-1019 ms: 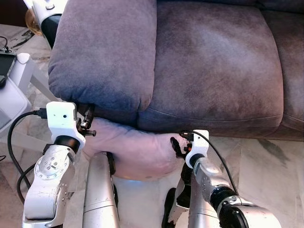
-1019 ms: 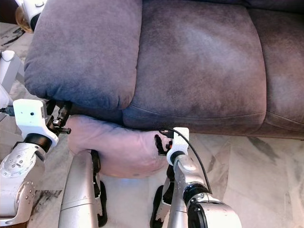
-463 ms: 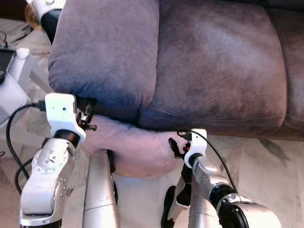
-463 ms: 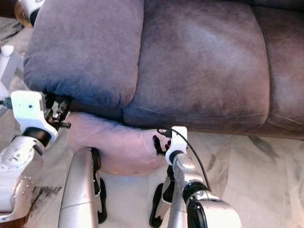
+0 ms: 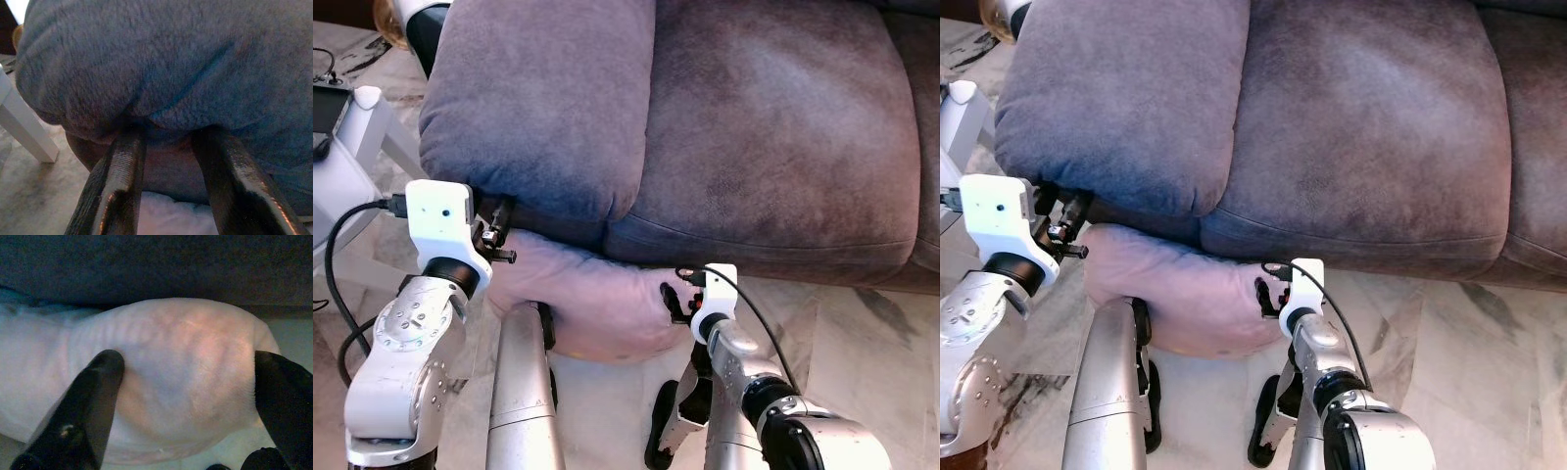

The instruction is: Move the pillow to the sofa from floor

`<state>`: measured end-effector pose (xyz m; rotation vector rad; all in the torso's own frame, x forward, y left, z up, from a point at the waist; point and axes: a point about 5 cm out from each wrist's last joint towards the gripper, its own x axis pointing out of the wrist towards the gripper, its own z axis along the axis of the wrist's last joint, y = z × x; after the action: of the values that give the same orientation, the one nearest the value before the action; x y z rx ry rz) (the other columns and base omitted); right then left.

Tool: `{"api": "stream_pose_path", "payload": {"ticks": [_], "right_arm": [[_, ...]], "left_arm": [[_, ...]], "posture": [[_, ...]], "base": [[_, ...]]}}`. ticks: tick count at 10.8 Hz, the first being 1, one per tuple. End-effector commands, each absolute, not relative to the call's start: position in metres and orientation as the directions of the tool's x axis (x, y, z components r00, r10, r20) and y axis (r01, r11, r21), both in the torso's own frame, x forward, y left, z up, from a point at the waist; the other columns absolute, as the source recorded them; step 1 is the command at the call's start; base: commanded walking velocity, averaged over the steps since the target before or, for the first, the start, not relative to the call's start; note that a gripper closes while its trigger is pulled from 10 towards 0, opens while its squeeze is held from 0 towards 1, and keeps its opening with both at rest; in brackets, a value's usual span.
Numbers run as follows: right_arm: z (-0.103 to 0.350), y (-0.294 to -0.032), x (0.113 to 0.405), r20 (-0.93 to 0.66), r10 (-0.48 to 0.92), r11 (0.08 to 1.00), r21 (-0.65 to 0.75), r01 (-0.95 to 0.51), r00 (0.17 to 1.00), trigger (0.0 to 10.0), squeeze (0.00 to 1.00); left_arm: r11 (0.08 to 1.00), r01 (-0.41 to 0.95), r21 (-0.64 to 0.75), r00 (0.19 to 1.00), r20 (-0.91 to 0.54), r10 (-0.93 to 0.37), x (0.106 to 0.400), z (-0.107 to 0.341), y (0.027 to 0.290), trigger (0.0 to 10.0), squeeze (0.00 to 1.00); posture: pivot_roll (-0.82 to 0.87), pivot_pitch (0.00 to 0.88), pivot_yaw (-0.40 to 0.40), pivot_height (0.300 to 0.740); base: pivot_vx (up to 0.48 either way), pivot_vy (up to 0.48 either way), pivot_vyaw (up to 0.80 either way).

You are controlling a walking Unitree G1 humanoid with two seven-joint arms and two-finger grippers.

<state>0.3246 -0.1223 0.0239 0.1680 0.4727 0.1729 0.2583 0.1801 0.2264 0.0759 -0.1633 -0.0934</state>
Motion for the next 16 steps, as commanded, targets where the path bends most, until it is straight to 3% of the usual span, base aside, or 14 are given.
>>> {"api": "stream_pose_path", "payload": {"ticks": [1,16], "right_arm": [[0.006,-0.122,0.31,-0.506,0.205,0.973,0.196,-0.119,0.838,0.0,0.0],[0.002,-0.124,0.305,-0.508,0.212,0.972,0.201,-0.125,0.835,0.0,0.0]], "left_arm": [[0.989,0.115,0.098,0.957,0.256,-0.136,0.25,0.246,0.174,10.0,0.0],[0.986,0.146,0.077,0.956,0.247,-0.161,0.261,0.245,0.165,10.0,0.0]], "posture": [[0.34,0.467,-0.109,0.53],[0.32,0.416,-0.111,0.53]], "base": [[0.0,0.0,0.0],[0.0,0.0,0.0]]}}
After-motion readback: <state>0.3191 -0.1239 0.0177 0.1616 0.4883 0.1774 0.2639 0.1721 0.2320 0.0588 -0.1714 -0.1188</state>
